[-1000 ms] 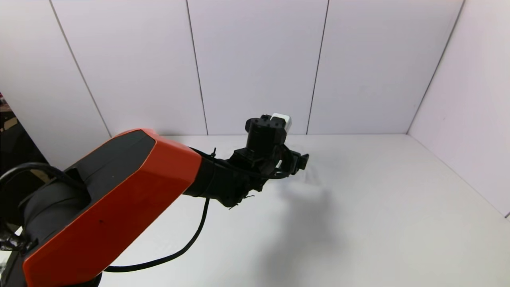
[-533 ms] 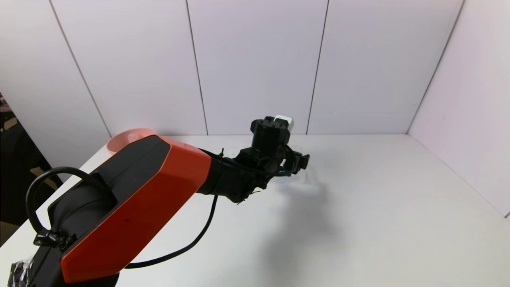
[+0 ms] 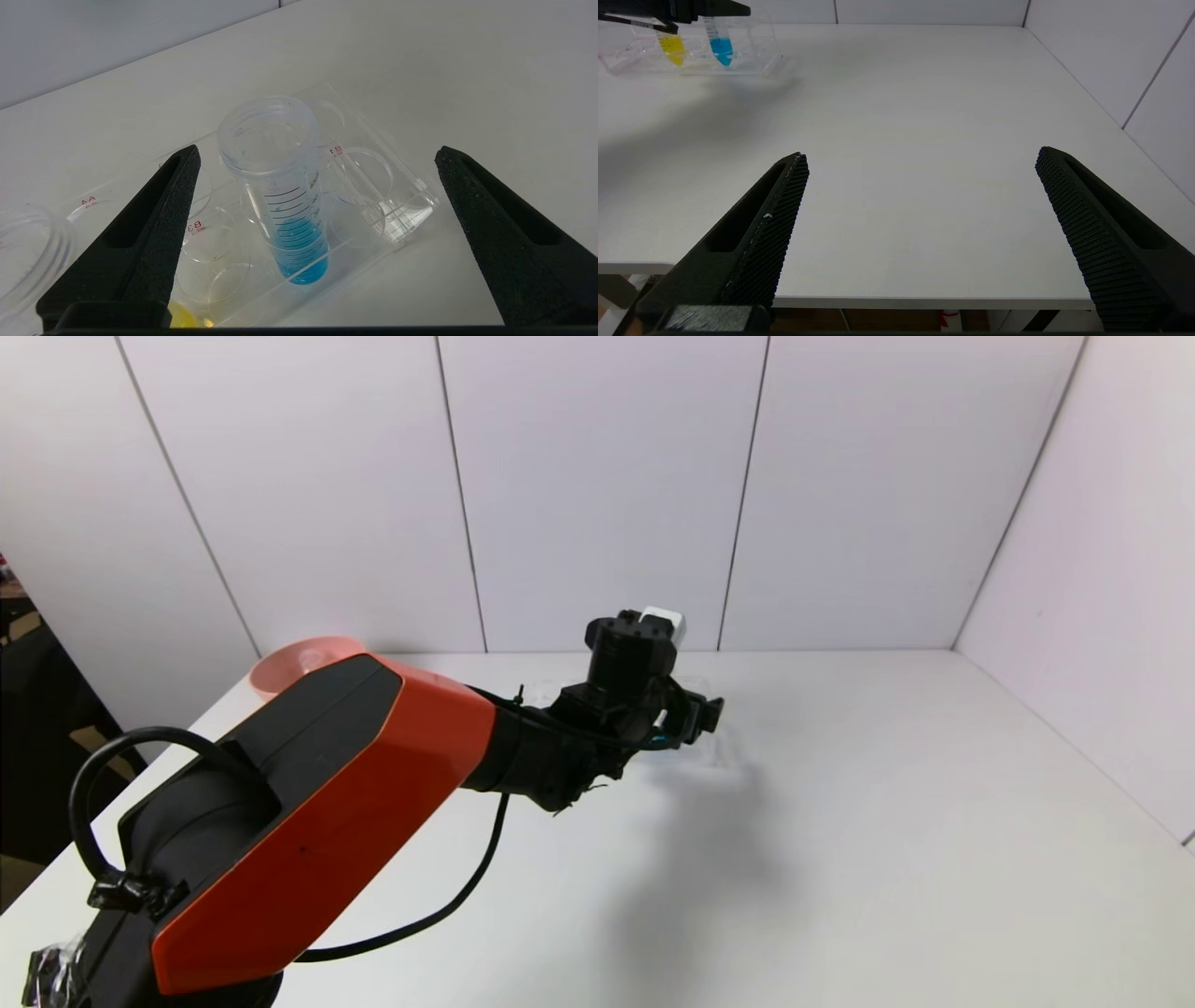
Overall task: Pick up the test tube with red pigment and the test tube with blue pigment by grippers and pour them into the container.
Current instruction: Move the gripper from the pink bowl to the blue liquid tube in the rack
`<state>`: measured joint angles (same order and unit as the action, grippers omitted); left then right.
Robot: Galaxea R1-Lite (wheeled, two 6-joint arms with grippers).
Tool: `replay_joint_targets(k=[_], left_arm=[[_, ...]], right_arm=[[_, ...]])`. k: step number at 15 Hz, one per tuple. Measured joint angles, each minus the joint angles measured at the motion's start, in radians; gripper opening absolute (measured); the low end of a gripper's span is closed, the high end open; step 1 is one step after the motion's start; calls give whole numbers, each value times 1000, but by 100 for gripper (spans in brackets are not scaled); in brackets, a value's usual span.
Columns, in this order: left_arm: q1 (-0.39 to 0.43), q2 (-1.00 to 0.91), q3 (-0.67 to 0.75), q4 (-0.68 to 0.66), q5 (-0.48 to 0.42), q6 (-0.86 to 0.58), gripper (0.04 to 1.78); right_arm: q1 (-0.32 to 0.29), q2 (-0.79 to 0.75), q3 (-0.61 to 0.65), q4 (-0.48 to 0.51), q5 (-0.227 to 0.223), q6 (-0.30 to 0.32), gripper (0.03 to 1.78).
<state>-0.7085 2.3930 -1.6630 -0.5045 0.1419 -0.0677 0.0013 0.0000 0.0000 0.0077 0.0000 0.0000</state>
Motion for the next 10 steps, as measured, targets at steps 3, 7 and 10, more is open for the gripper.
replay_joint_targets(k=[3,7,10], left_arm=[[6,-1,8,-17,6,3,175],[11,-2,15,-20,10,5,173],[13,-3,16,-19,14,6,152]], right_arm=[[0,0,0,0,0,0,177],[0,0,0,0,0,0,177],[0,0,0,0,0,0,177]])
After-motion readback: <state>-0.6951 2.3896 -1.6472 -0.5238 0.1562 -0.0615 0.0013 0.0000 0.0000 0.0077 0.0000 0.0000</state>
